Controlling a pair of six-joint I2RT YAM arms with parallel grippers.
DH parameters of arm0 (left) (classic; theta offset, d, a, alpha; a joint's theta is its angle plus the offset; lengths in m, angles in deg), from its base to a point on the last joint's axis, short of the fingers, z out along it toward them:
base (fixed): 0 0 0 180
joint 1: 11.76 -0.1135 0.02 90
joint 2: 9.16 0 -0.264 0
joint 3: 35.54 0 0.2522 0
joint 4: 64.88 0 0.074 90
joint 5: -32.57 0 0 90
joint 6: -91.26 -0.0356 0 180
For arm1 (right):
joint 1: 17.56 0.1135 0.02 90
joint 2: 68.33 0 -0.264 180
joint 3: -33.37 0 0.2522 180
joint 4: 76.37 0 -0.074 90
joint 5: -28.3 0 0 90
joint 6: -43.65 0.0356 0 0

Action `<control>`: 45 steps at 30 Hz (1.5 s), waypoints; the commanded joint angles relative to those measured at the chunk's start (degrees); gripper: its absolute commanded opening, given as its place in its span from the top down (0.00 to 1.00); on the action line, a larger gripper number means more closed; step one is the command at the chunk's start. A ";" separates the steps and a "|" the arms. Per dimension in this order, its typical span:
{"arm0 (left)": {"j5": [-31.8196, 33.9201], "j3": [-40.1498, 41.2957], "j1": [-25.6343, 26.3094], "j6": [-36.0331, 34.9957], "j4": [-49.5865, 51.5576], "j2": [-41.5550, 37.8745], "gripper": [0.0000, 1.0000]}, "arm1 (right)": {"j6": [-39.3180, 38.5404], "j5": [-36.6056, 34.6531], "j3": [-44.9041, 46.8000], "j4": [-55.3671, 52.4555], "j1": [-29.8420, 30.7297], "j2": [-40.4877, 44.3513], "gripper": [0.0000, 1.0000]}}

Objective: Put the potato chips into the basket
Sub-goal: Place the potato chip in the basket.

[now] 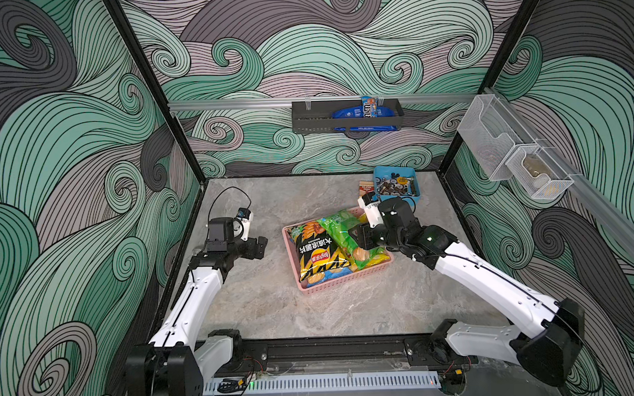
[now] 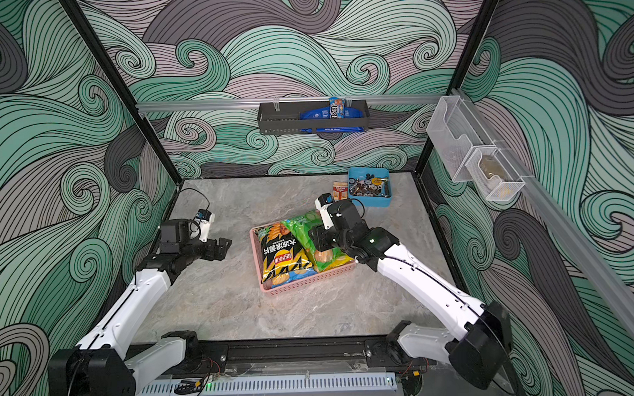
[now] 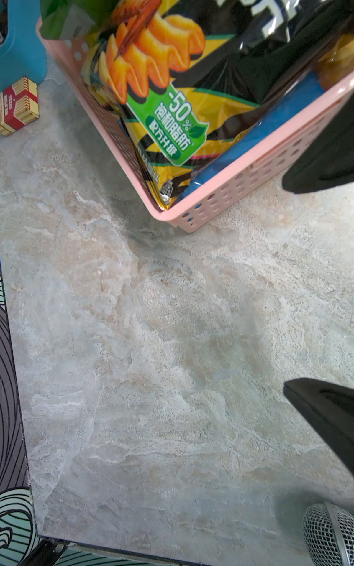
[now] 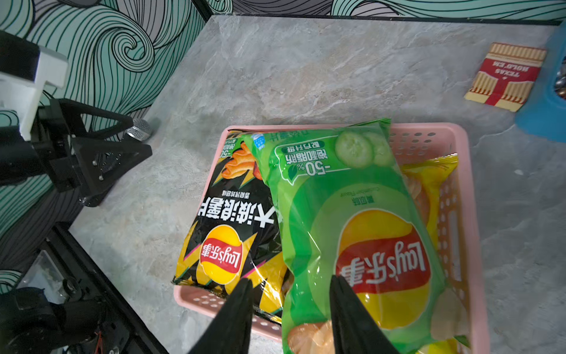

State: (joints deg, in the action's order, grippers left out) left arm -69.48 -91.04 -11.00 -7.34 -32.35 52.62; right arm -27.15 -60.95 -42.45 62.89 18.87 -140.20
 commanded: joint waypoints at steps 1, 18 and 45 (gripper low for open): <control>-2.12 0.26 -0.34 -1.06 0.13 0.27 0.03 | -2.79 1.70 1.60 5.04 -0.48 -3.36 0.61; -2.95 0.34 -0.36 -1.42 0.31 0.47 0.03 | -4.35 -1.02 7.58 12.03 -0.30 -3.75 0.44; -15.18 2.06 -0.37 -6.41 1.80 -4.60 0.05 | -4.34 -6.89 5.10 20.26 -2.98 -18.70 0.49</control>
State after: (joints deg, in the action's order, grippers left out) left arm -79.82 -89.44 -11.00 -11.48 -31.39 50.48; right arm -32.09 -65.50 -39.02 82.89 17.05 -157.45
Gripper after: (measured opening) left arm 0.947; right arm 0.502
